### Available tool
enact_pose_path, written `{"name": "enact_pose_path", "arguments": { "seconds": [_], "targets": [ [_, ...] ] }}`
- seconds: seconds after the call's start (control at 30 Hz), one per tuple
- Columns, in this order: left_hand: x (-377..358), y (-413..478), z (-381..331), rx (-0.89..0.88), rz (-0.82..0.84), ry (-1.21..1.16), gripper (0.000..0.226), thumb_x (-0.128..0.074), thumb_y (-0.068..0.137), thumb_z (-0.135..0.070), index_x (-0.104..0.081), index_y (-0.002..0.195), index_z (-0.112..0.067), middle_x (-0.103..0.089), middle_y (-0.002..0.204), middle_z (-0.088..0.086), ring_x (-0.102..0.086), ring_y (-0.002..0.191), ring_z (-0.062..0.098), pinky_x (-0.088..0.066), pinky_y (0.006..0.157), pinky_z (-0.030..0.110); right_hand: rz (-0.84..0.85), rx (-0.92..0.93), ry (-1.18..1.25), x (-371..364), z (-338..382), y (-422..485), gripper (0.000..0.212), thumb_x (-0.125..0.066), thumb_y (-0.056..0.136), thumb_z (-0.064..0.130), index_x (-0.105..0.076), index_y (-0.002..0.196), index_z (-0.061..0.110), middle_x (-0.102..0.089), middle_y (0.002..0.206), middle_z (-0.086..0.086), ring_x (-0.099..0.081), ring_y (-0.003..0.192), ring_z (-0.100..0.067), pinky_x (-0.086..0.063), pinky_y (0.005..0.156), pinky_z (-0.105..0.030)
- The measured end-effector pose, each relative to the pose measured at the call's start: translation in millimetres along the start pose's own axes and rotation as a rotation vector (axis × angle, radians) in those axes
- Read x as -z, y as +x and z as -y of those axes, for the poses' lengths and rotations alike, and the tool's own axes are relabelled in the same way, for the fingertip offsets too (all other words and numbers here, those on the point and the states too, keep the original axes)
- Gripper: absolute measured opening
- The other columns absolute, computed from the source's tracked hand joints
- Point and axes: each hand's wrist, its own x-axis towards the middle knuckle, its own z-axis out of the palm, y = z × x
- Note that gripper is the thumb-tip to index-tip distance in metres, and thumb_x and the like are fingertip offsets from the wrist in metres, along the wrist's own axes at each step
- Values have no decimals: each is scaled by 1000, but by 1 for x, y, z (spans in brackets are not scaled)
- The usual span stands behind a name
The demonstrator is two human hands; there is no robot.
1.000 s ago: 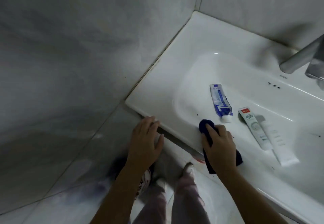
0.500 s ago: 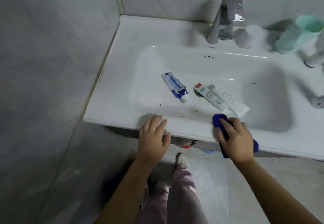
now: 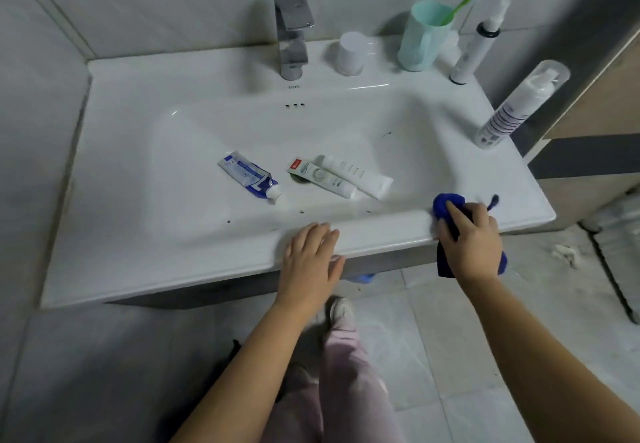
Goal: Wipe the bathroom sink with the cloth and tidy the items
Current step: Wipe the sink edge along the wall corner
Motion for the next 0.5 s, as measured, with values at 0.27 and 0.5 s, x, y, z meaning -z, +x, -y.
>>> {"name": "enact_pose_path", "arguments": {
  "seconds": [0.27,0.5],
  "targets": [
    [-23,12,-28,-15,-41,55,38,-44,82,-35,-65,101,-10,-60,115,12,-43,112,26,-45,89,44,75,357,92,-14,25,-13,35,-49,84,29,-65,107,8,-63,101,-15,-56,73,-33,-48,57,-35],
    [-46,70,-95,-157,-49,-71,40,-44,80,-34,-66,102,-9,-63,112,11,-42,106,21,-39,86,35,-18,-154,13,18,-113,58,34,-56,85,22,-62,115,6,-56,111,-20,-52,90,-44,-46,66,-45]
  ]
}}
